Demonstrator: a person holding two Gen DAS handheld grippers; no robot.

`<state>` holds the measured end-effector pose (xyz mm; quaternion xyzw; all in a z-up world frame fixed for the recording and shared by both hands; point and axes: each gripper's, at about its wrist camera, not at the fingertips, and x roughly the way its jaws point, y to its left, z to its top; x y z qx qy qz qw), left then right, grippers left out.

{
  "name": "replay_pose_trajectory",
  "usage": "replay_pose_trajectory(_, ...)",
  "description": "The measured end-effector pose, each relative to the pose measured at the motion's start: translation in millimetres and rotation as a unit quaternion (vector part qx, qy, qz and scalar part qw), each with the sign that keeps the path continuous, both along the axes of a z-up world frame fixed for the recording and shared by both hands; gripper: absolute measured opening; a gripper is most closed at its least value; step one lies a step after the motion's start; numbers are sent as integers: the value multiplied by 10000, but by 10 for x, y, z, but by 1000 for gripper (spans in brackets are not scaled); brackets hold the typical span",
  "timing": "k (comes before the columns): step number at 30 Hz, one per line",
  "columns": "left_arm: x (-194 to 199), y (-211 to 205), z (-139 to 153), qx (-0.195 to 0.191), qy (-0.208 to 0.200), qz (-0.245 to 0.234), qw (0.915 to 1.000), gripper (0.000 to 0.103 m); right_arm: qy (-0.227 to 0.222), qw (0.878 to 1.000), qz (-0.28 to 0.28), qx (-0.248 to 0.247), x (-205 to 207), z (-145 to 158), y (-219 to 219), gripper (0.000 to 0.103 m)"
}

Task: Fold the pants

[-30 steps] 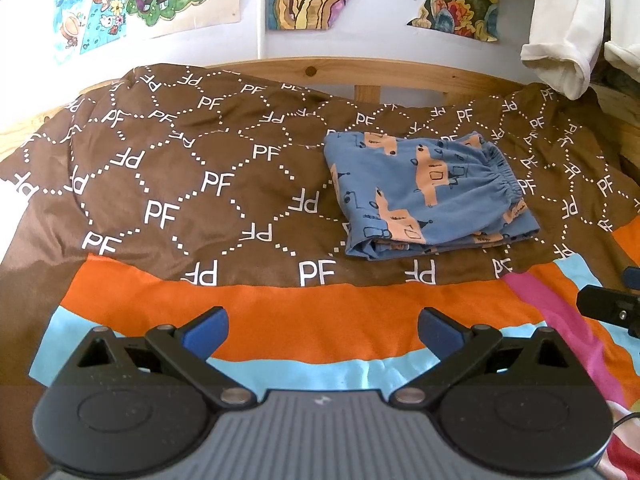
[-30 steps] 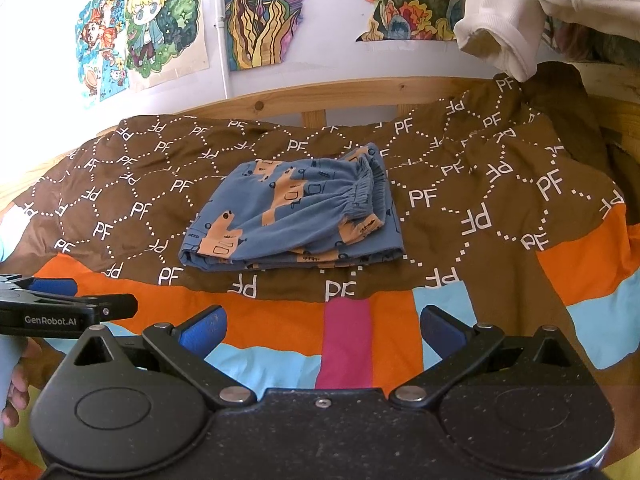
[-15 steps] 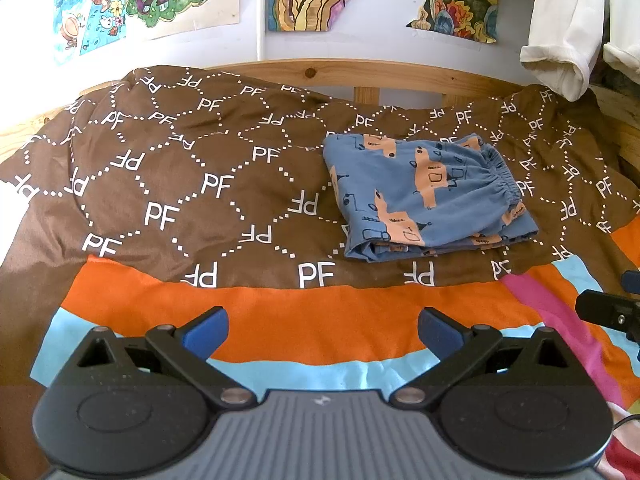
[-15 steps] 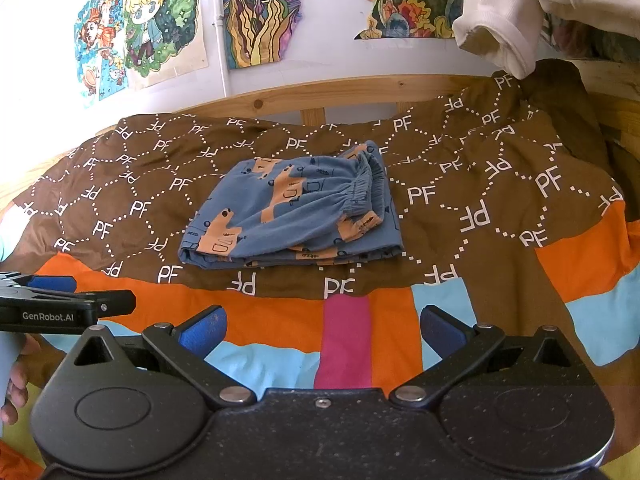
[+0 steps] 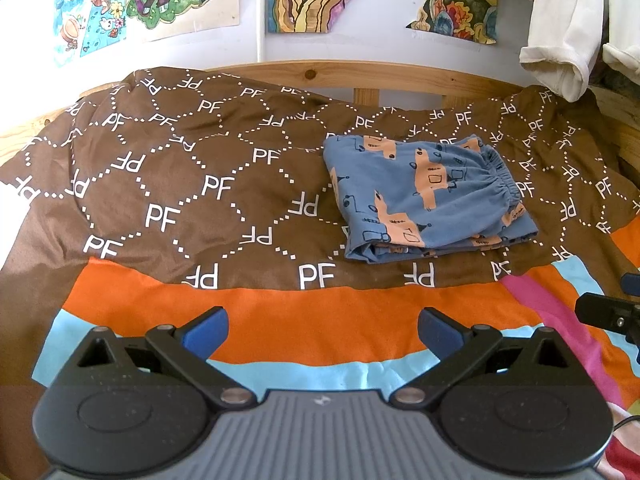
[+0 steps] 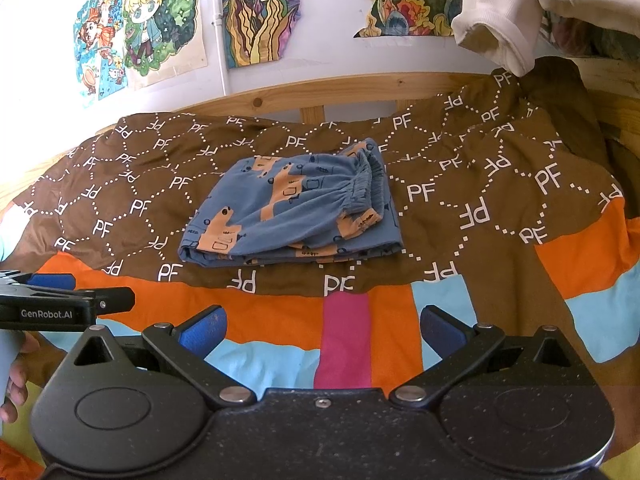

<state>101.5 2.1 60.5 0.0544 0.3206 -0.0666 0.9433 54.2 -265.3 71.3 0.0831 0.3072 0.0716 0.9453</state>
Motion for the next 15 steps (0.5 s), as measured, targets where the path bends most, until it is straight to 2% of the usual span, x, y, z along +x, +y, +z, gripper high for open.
replay_pose_trajectory(15, 0, 3, -8, 12, 9, -4, 10000, 103, 40, 10000, -14, 18, 4, -20, 2, 102)
